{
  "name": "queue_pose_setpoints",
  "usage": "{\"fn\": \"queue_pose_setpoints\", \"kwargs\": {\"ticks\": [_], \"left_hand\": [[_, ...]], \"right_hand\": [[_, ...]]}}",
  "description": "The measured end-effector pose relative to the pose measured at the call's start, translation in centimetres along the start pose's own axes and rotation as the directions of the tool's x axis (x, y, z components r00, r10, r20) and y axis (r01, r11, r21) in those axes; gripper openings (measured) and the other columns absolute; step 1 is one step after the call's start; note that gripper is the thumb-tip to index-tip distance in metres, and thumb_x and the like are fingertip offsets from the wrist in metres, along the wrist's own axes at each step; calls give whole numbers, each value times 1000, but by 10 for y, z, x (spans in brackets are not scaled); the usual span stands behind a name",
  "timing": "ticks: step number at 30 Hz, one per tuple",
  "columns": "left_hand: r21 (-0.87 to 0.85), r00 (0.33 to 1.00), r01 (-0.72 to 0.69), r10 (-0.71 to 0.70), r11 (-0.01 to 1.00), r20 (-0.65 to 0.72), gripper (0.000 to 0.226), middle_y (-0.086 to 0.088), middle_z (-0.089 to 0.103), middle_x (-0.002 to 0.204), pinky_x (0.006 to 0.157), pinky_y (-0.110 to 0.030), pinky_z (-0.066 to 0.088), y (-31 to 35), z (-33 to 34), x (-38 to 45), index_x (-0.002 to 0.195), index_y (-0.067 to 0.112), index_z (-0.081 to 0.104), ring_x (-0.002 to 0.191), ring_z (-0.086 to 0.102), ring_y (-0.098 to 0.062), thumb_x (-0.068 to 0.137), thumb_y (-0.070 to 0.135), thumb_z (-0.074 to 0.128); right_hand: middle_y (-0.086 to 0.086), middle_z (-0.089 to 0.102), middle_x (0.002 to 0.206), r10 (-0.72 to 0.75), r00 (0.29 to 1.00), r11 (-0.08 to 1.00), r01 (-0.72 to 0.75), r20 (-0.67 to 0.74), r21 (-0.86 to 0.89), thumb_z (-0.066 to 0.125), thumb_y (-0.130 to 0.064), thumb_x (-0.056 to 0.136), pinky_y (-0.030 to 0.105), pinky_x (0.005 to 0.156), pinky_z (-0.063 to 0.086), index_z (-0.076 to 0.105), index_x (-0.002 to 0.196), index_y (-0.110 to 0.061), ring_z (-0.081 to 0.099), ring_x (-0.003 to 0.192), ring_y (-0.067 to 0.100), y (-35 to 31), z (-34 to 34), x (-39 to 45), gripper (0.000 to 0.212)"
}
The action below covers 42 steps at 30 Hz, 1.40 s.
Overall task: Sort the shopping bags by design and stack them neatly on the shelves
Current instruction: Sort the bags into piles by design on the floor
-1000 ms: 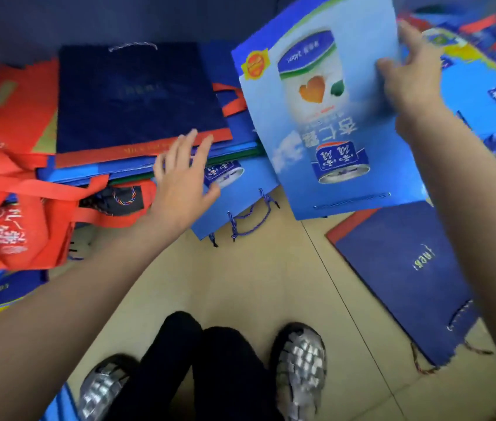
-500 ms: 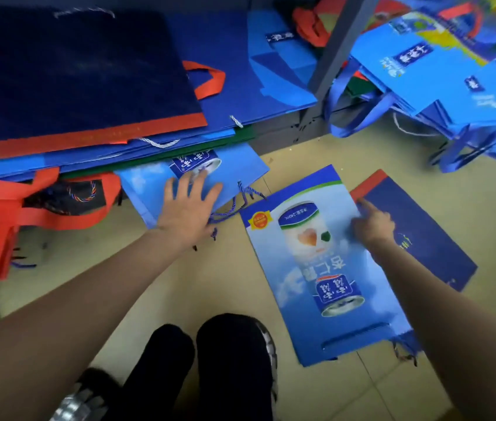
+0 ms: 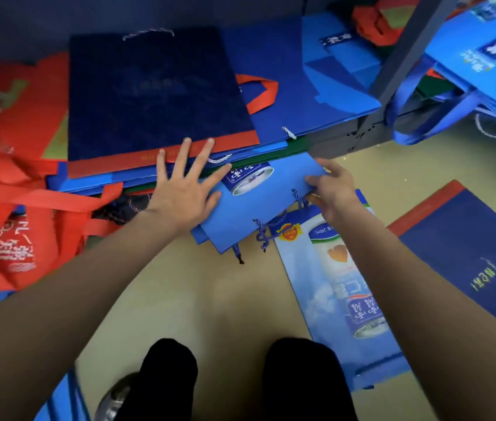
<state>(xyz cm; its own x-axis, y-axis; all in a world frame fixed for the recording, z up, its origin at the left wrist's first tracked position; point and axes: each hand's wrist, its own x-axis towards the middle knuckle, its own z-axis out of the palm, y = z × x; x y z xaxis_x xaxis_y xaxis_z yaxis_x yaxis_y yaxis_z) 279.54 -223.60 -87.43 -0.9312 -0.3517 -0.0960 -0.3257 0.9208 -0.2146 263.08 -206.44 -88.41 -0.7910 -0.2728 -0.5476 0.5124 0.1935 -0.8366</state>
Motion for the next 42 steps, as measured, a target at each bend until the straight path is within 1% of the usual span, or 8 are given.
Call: {"fn": "queue_pose_setpoints", "kwargs": {"ticks": [7, 11, 16, 21, 27, 33, 36, 42], "left_hand": [[150, 990, -23, 1, 988, 139, 88, -2, -32, 151, 108, -62, 16, -22, -12, 14, 133, 55, -28, 141, -8, -42, 96, 16, 42], [82, 998, 35, -40, 996, 58, 76, -10, -23, 154, 111, -58, 8, 2, -10, 4, 147, 42, -6, 141, -7, -42, 95, 16, 43], [-5, 980, -20, 18, 1000, -200, 67, -24, 46, 137, 95, -59, 39, 19, 11, -21, 122, 13, 62, 121, 48, -44, 58, 7, 80], [-96, 985, -41, 25, 994, -169, 75, -24, 53, 129, 90, -60, 41, 25, 26, -39, 117, 12, 65, 115, 54, -40, 44, 5, 84], [-97, 986, -125, 112, 987, -127, 85, -22, 55, 126, 87, -58, 44, 43, 28, -38, 114, 17, 66, 116, 47, -36, 32, 8, 88], [81, 958, -282, 285, 956, -32, 99, -16, 48, 135, 95, -53, 37, 53, 35, -23, 125, 27, 57, 119, 43, -37, 33, 12, 90], [249, 930, -366, 361, 897, 65, 88, -16, 11, 156, 111, -55, 11, 59, 25, -11, 149, 34, 16, 141, 16, -40, 80, 23, 70], [239, 853, -510, 452, 826, 260, 72, -7, -15, 157, 113, -53, 5, 77, 21, 8, 149, 32, -3, 143, -7, -35, 97, 8, 41]], "right_hand": [[12, 52, 75, -21, 998, 927, -4, -65, -375, 52, 13, 85, 18, 36, 44, 55, 90, -17, 54, 38, 8, -21, -125, -13, 30], [16, 60, 94, 91, 996, 631, -75, -22, -773, 75, -8, 77, 32, 66, 44, 56, 110, -6, 57, 79, 24, -4, -135, -9, 38], [5, 56, 81, -43, 995, 827, 83, 86, -556, 70, -8, 81, 15, 54, 42, 51, 121, -5, 52, 66, 16, 6, -63, 10, 45], [2, 47, 69, -79, 986, 862, 141, 145, -487, 53, 7, 87, 19, 46, 40, 50, 126, -20, 49, 42, 6, -6, -55, 8, 47], [9, 60, 70, -108, 991, 761, 130, 74, -635, 45, 20, 84, 12, 40, 44, 49, 116, -21, 52, 37, -1, -49, -188, -17, 52], [-8, 63, 87, -125, 991, 727, 130, 55, -674, 43, 22, 81, 6, 52, 42, 52, 116, -20, 53, 82, 12, -40, -231, -18, 55], [0, 54, 118, -113, 993, 740, 101, 25, -665, 48, 18, 82, 2, 58, 43, 51, 131, -16, 49, 107, 16, -37, -233, -3, 59], [-14, 65, 60, -145, 969, 757, -22, -202, -653, 40, 19, 85, 7, 42, 44, 41, 129, -31, 54, 40, -4, -35, -281, -20, 67]]}}
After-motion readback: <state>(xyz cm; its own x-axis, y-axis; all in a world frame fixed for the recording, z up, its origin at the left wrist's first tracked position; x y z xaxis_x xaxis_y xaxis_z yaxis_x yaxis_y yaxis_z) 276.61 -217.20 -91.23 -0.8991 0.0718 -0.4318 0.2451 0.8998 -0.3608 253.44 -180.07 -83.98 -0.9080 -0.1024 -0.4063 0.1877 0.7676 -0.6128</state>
